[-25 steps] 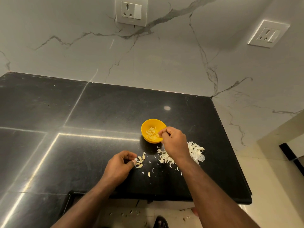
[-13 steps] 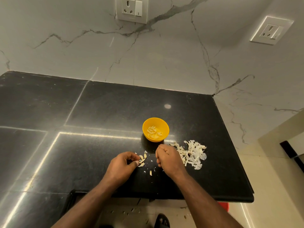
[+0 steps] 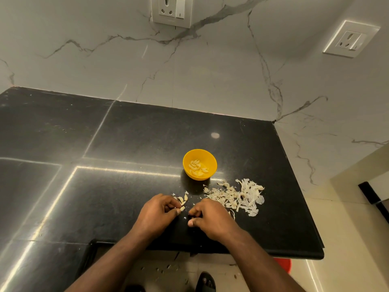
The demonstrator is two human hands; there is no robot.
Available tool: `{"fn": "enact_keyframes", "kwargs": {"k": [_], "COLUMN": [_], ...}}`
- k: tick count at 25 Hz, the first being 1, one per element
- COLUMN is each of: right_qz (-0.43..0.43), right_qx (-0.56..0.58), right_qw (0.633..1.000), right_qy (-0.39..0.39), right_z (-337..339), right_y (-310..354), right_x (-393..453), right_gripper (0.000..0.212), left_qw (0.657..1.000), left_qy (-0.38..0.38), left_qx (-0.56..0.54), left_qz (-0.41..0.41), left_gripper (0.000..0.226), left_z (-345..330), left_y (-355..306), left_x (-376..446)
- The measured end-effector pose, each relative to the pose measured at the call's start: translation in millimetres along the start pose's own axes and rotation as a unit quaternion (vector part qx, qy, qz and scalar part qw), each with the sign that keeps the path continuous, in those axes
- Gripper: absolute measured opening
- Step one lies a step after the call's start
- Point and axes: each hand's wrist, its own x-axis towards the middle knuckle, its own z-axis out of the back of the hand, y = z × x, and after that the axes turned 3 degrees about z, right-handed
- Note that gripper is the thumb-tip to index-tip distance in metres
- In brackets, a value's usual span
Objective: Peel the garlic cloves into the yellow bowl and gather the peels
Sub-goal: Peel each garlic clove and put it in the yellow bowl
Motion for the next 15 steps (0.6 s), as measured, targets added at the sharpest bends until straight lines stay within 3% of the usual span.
{"fn": "enact_keyframes", "kwargs": {"k": [4, 7, 11, 13, 15], "right_qz": [0.003, -0.009, -0.009, -0.003, 0.014], "right_qx": [-0.008, 0.177, 0.424, 0.455, 0.414], "right_qw": [0.999, 0.978, 0.895, 0.881, 0.898], "right_qy": [-0.031, -0.109, -0.135, -0.135, -0.147], "right_z": [-5, 0, 17, 25, 28], "right_y": [0, 5, 13, 15, 14], "right_x": [-4, -4, -3, -5, -8], "right_gripper": [0.005, 0.005, 0.014, 0.018, 0.022], "left_qw": [0.999, 0.997, 0.974, 0.958, 0.948], "left_qy": [-0.018, -0.022, 0.039, 0.041, 0.053], "left_qx": [-0.035, -0.077, -0.225, -0.283, -0.311], "left_qz": [0.006, 0.000, 0.002, 0.026, 0.042], "left_gripper": [0.009, 0.005, 0.012, 0.013, 0.013], "left_z": [-1, -1, 1, 4, 5], "left_y": [-1, -5, -23, -31, -35], "left_x": [-1, -1, -3, -2, -2]}}
